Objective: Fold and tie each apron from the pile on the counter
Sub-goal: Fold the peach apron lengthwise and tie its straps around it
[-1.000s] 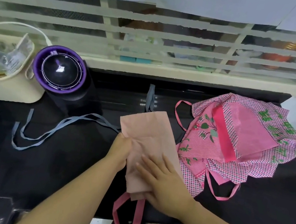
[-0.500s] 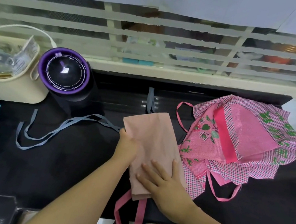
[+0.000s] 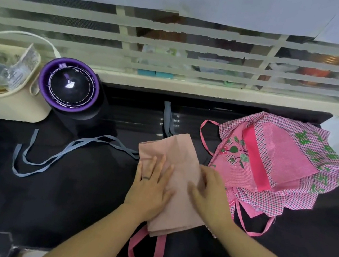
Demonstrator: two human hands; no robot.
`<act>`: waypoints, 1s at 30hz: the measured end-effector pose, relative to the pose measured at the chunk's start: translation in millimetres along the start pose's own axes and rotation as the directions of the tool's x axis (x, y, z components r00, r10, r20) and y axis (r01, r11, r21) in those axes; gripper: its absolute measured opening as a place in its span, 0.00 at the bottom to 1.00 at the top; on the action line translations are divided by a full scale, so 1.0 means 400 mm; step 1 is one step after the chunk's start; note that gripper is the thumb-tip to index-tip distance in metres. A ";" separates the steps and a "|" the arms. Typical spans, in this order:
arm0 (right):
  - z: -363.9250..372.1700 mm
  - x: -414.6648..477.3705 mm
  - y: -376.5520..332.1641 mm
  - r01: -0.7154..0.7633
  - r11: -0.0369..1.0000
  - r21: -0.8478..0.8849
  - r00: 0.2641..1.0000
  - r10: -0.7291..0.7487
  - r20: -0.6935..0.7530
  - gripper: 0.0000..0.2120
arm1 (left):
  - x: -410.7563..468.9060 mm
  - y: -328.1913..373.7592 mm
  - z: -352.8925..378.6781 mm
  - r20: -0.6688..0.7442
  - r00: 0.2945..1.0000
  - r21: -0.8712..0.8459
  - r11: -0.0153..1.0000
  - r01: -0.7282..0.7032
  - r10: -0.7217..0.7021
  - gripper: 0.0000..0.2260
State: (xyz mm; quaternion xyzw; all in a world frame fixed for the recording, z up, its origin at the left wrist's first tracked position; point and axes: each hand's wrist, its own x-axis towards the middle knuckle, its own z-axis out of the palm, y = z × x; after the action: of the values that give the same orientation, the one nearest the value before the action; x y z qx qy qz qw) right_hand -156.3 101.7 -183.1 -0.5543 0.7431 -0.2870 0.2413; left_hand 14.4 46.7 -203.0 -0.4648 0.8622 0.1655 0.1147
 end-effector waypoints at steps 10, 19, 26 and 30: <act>-0.056 0.109 -0.065 -0.317 0.945 0.076 0.810 0.229 0.540 0.18 | -0.005 0.010 -0.010 0.022 0.998 0.058 0.996 0.065 -0.067 0.32; -0.048 0.110 -0.096 0.227 0.917 -0.328 0.870 -0.039 0.492 0.22 | 0.041 0.004 -0.150 0.078 0.983 -0.588 0.789 0.179 -0.166 0.16; -0.042 0.113 -0.135 0.533 0.616 -0.580 0.832 -0.258 0.491 0.33 | 0.086 0.007 -0.178 0.383 0.874 -0.921 -0.043 0.388 -0.300 0.24; 0.000 0.031 -0.097 0.499 0.636 -0.588 0.867 -0.375 0.329 0.38 | 0.130 0.012 -0.167 0.464 0.687 -0.802 0.065 0.594 -0.558 0.19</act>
State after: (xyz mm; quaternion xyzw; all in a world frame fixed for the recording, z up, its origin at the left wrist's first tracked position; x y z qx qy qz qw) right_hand -133.2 81.2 -156.7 -0.7893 0.6136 -0.0073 0.0188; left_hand -20.8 -16.9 -159.2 -0.7410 0.3511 0.5642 -0.0966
